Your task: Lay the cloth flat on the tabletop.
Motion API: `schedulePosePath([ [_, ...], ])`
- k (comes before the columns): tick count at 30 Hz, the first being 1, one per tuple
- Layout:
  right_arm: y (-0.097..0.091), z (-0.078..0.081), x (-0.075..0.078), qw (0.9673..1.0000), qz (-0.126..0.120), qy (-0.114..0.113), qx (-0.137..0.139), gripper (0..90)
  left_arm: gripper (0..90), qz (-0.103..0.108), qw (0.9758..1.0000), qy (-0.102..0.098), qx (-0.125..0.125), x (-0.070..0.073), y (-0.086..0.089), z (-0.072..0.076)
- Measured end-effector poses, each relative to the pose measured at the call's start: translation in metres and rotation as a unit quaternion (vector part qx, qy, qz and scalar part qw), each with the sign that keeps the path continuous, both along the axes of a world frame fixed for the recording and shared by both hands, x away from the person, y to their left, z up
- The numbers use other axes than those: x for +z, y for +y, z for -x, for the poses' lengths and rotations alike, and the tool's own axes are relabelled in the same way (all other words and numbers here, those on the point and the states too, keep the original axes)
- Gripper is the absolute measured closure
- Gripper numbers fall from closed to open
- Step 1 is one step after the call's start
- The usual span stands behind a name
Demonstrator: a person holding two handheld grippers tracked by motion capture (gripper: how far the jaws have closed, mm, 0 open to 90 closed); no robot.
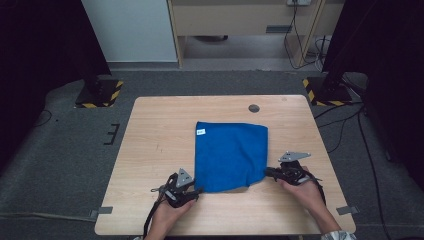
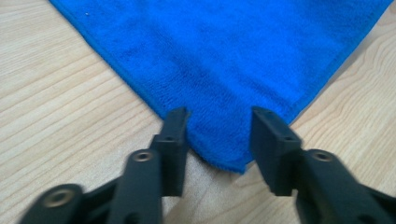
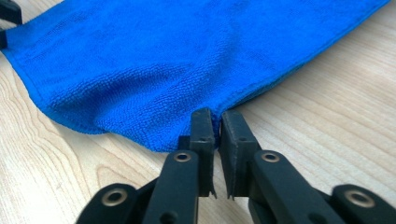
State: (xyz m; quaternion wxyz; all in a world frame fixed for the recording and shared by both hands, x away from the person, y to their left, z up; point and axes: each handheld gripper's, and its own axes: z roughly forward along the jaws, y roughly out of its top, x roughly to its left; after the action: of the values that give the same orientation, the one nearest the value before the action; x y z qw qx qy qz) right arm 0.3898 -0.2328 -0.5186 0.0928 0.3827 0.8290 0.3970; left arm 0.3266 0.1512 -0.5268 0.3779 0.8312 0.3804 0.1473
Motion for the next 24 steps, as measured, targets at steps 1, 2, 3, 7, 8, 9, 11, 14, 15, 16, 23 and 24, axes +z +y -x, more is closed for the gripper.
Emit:
schedulePosePath([
  [1, -0.001, 0.000, 0.002, 1.0000, -0.006, 0.000, -0.002, 86.1, 65.7, -0.003, 1.0000, 0.002, -0.003, 0.000, 0.000, 0.000],
  [2, -0.001, 0.000, 0.002, 1.0000, -0.006, 0.000, -0.002, 86.1, 69.1, -0.003, 1.0000, 0.002, -0.003, 0.000, 0.000, 0.000],
  [3, -0.001, 0.000, 0.003, 1.0000, -0.006, -0.003, -0.002, 86.6, 69.1, -0.005, 1.0000, 0.003, -0.003, -0.001, 0.000, -0.001],
  [7, -0.003, -0.001, 0.005, 0.9999, -0.010, -0.005, -0.003, 87.7, 79.4, -0.014, 0.9999, 0.002, -0.004, -0.001, 0.001, -0.002],
  [8, -0.003, -0.001, 0.006, 0.9999, -0.010, -0.006, -0.004, 87.8, 81.7, -0.016, 0.9999, 0.003, -0.005, 0.000, 0.002, -0.003],
  [9, -0.004, -0.002, 0.008, 0.9999, -0.011, -0.007, -0.006, 87.8, 83.7, -0.016, 0.9999, 0.004, -0.004, 0.000, 0.002, -0.003],
  [11, -0.007, -0.002, 0.011, 0.9999, -0.012, -0.009, -0.008, 87.9, 86.6, -0.016, 0.9998, 0.006, -0.006, 0.000, 0.003, -0.004],
  [14, -0.009, -0.003, 0.015, 0.9998, -0.014, -0.009, -0.015, 87.9, 89.7, -0.020, 0.9997, 0.007, -0.008, 0.001, 0.002, -0.005],
  [15, -0.011, -0.004, 0.017, 0.9998, -0.012, -0.008, -0.014, 87.9, 89.9, -0.022, 0.9997, 0.007, -0.007, 0.001, 0.002, -0.005],
  [16, -0.012, -0.004, 0.018, 0.9997, -0.012, -0.010, -0.016, 87.9, 89.9, -0.024, 0.9997, 0.008, -0.006, 0.002, 0.002, -0.005],
  [23, 0.011, -0.016, 0.032, 1.0000, 0.005, 0.001, 0.006, 87.6, 90.0, -0.025, 0.9997, 0.005, -0.007, 0.001, 0.000, -0.006],
  [24, 0.020, -0.020, 0.033, 0.9998, 0.015, 0.004, 0.012, 87.6, 90.0, -0.026, 0.9996, 0.004, -0.008, 0.001, 0.000, -0.006],
])
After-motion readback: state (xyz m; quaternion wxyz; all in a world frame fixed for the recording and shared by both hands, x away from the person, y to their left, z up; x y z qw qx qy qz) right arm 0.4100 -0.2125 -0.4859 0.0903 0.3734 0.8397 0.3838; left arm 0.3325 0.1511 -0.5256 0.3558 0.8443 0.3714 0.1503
